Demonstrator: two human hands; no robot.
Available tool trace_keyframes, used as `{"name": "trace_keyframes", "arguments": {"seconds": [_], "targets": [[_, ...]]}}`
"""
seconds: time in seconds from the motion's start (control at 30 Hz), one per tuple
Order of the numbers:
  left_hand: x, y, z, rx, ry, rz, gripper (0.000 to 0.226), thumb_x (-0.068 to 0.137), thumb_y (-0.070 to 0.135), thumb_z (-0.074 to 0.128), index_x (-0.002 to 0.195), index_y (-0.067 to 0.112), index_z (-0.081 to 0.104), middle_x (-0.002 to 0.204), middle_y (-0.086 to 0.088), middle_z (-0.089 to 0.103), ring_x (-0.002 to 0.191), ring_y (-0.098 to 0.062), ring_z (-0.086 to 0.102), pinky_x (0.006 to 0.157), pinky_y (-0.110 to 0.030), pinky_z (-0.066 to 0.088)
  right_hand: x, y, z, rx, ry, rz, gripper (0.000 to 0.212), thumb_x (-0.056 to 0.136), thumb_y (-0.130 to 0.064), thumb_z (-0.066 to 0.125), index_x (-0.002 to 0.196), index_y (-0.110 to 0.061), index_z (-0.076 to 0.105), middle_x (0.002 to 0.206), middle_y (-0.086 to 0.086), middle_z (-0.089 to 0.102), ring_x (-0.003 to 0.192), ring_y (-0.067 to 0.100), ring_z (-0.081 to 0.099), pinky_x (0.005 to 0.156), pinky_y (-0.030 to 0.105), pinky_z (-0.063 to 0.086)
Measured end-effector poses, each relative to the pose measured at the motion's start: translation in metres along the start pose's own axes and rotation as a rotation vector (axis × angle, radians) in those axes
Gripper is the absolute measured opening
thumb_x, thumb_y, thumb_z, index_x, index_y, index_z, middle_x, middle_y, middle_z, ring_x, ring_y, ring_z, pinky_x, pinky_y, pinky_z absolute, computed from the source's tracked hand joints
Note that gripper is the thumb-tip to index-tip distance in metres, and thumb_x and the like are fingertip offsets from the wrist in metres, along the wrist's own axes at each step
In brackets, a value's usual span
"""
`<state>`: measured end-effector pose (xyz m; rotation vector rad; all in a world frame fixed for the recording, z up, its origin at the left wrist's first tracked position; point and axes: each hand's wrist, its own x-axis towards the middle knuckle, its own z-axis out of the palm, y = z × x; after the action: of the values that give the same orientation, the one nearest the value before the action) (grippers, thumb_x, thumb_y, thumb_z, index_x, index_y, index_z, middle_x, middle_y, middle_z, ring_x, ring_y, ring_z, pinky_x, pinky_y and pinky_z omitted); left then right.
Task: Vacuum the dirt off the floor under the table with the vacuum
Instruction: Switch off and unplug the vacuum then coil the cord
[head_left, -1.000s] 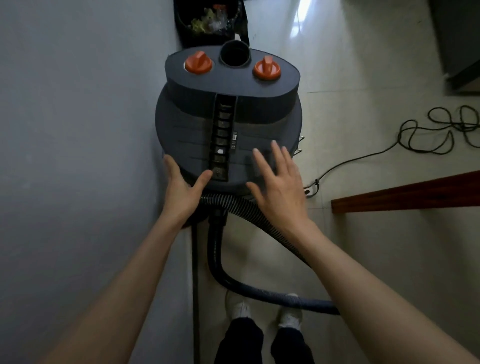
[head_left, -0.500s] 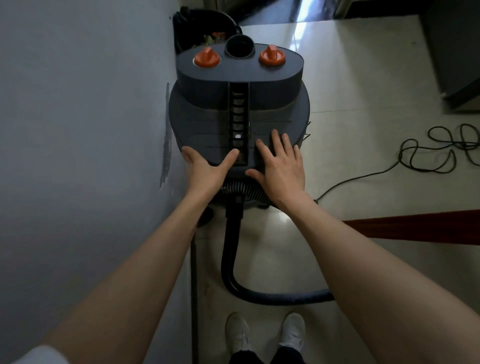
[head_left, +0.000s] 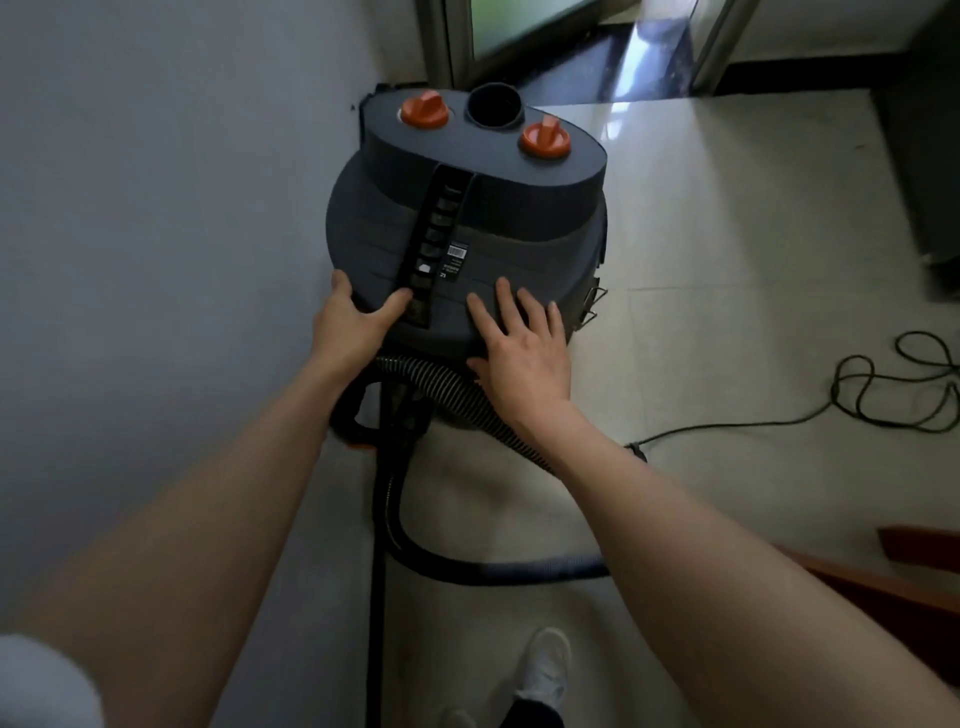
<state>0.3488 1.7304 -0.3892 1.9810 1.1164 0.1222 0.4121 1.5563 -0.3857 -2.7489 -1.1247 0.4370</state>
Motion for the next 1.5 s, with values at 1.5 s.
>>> {"name": "trace_keyframes", "arguments": {"seconds": [1.5], "targets": [[-0.28,0.394,0.055,0.693,-0.376,0.851,0.065,0.096,0.049,0.033,0.151,0.026,0.006,0.159,-0.001,-0.007,0.145,-0.021,-0.012,0.116,-0.044,-0.004,-0.264,0.238,-0.362,0.146,0.171,0.427,0.068,0.099,-0.05,0.033,0.152,-0.028,-0.003,0.161,0.0,0.001,0.148,0.018,-0.003,0.116,0.046,-0.005]]}}
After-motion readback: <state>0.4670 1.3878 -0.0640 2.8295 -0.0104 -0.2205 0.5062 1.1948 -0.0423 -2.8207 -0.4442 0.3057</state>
